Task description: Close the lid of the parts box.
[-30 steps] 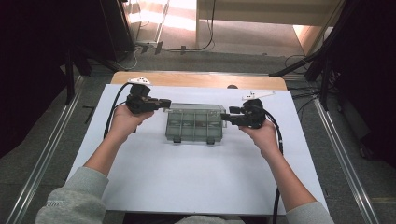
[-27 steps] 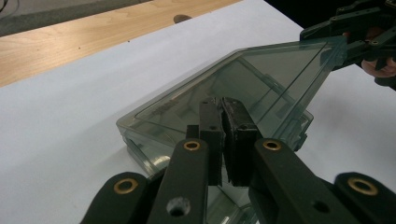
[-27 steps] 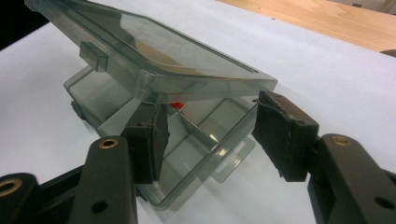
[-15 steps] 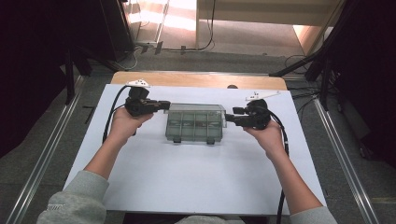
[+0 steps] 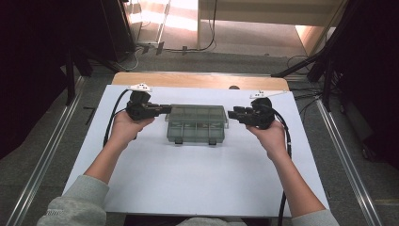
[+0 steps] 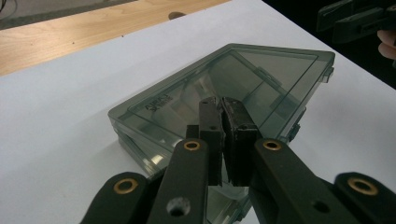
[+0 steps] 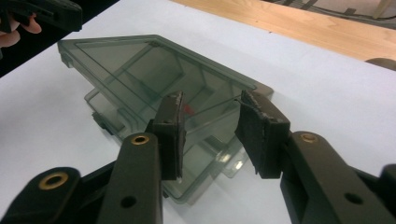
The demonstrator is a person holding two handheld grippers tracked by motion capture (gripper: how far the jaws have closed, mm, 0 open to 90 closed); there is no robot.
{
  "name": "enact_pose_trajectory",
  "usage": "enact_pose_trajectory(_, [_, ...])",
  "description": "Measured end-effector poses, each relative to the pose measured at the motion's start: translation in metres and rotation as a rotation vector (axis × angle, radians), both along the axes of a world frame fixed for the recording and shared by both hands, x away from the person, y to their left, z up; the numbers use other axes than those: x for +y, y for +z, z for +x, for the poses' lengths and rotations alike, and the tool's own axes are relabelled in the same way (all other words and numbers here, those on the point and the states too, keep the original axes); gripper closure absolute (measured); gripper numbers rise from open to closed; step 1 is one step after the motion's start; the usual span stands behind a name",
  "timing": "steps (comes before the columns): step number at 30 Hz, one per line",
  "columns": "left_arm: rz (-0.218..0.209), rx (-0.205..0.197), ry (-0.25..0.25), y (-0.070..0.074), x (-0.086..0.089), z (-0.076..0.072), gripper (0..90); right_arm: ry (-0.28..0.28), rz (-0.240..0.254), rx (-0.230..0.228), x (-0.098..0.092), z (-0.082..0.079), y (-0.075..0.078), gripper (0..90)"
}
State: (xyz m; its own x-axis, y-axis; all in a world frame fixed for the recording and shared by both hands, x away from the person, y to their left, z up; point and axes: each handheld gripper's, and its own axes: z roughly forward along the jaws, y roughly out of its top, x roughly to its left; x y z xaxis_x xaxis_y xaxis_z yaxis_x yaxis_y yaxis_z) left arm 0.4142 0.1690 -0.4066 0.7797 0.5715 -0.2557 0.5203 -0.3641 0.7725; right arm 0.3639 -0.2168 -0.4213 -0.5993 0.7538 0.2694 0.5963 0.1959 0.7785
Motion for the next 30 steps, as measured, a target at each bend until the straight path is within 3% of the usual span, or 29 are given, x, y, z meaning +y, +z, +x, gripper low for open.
enact_pose_trajectory(8, [0.0,-0.008,-0.01,0.0,-0.002,-0.008,87.1,0.013,0.044,0.023,0.011,0.001,0.0,80.9])
enact_pose_trajectory(12, [-0.006,-0.007,-0.01,0.0,-0.001,-0.011,87.1,0.037,0.03,0.028,0.017,0.0,-0.003,89.7])
enact_pose_trajectory(30, [0.012,0.005,-0.01,-0.014,-0.005,-0.017,87.1,0.017,-0.005,0.051,0.025,-0.003,-0.017,90.0])
